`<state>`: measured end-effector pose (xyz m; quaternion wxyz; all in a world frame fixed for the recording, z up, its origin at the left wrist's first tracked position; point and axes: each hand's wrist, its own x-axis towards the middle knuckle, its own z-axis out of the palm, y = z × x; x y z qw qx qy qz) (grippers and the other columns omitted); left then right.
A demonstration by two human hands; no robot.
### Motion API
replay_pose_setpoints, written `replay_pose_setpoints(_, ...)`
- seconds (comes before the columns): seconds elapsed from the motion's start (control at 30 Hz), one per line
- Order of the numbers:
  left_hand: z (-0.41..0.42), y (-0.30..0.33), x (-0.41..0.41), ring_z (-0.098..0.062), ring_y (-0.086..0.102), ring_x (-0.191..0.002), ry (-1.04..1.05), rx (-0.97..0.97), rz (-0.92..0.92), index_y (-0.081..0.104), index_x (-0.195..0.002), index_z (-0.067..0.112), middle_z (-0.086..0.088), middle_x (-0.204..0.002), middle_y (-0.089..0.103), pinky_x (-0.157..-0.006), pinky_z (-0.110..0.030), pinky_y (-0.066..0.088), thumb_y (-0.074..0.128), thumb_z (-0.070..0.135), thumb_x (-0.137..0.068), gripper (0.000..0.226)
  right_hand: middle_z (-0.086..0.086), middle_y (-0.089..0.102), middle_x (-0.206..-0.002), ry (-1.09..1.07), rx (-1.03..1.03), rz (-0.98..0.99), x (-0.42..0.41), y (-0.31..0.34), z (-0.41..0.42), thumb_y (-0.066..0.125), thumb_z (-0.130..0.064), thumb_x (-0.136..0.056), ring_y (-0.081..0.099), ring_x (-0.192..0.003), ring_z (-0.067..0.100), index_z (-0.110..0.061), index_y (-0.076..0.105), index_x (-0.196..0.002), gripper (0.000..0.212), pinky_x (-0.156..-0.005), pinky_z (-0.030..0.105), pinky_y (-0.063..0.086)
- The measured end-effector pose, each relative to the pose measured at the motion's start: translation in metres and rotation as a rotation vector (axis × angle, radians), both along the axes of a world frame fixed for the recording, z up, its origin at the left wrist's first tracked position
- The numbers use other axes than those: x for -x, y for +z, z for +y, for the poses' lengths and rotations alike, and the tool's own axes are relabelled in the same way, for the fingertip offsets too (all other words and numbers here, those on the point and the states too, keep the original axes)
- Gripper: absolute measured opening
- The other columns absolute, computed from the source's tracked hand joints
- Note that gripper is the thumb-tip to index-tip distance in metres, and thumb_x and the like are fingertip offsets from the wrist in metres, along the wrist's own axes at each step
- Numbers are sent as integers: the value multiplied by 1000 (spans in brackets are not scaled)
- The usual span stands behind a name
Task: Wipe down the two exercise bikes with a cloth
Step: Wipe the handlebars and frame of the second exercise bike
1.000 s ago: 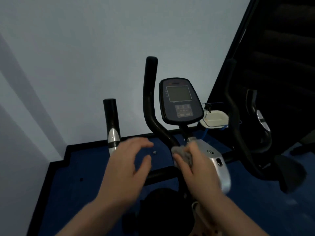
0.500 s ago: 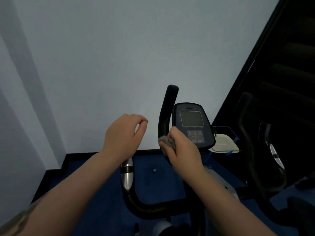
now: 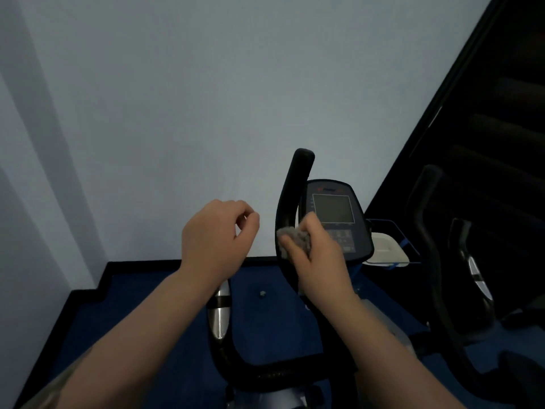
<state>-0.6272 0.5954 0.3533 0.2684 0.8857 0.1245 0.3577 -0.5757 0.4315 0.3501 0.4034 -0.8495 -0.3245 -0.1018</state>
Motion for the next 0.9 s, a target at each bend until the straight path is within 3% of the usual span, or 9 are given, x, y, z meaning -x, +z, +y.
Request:
replay_pose_setpoints(0.13, -2, 2, -1, -5, 47, -61, 26, 14, 15, 64, -74, 29, 11, -64, 60, -49, -19, 32, 51, 34, -89, 21, -16, 52, -67, 47, 35, -38, 5, -8, -14, 57, -33, -91, 51, -63, -1, -28, 34, -75, 29, -50, 11, 37)
replay_pose_setpoints(0.3, 1, 3, 2, -6, 48, -65, 2, -19, 72, 65, -78, 30, 11, -68, 60, -52, -21, 36, 46, 37, -91, 23, -7, 48, -76, -94, 30, -212, -26, 20, 28, 59, -25, -92, 44, -63, 10, -24, 34, -78, 28, -54, 22, 34)
replay_pose_setpoints(0.4, 2, 4, 3, -5, 48, -67, -17, -19, 83, 64, -79, 31, 12, -69, 59, -53, -18, 35, 46, 38, -91, 22, -3, 60, -73, -32, -110, 24, -17, 6, 7, 61, -28, -91, 55, -62, 10, -24, 37, -75, 29, -53, 26, 44)
replay_pose_setpoints(0.47, 2, 5, 4, -5, 47, -67, -17, -19, 89, 64, -79, 31, 12, -69, 59, -54, -16, 34, 47, 37, -91, 21, -5, 62, -68, 59, -77, 184, -9, 4, -9, 62, -29, -90, 59, -60, 6, -25, 39, -74, 29, -52, 27, 50)
replay_pose_setpoints(0.5, 2, 6, 5, -4, 47, -67, -20, -15, 89, 63, -79, 31, 12, -69, 59, -53, -16, 33, 48, 37, -91, 20, -9, 61, -65, 83, -52, 202, -11, 10, -12, 63, -29, -89, 58, -58, 1, -25, 40, -73, 29, -51, 22, 50)
replay_pose_setpoints(0.6, 3, 6, 7, 0, 48, -69, -50, -6, 98, 62, -80, 33, 15, -70, 57, -53, -15, 30, 48, 37, -90, 18, -13, 53, -66, 30, -235, 8, -32, 56, -3, 66, -26, -87, 47, -57, -6, -25, 43, -74, 26, -52, 8, 39)
replay_pose_setpoints(0.7, 4, 7, 9, -1, 48, -70, -73, -4, 120, 61, -81, 35, 15, -72, 56, -55, -16, 34, 48, 37, -91, 17, -1, 48, -88, 35, -283, -156, -55, 103, 22, 66, -22, -87, 45, -71, -7, -20, 47, -83, 20, -63, 5, 37)
replay_pose_setpoints(0.8, 4, 9, 10, -2, 48, -68, -71, -3, 117, 60, -80, 35, 15, -71, 55, -54, -15, 33, 48, 37, -91, 16, -1, 46, -87, 66, -173, -148, -65, 99, 27, 63, -17, -89, 45, -72, -6, -18, 45, -83, 19, -63, 7, 36)
replay_pose_setpoints(0.9, 3, 8, 9, -1, 48, -67, -65, -2, 109, 61, -78, 33, 15, -68, 54, -52, -14, 31, 49, 35, -90, 17, -6, 48, -72, 97, -207, -11, -70, 80, 2, 62, -16, -90, 44, -62, 3, -16, 44, -80, 20, -58, 17, 38)
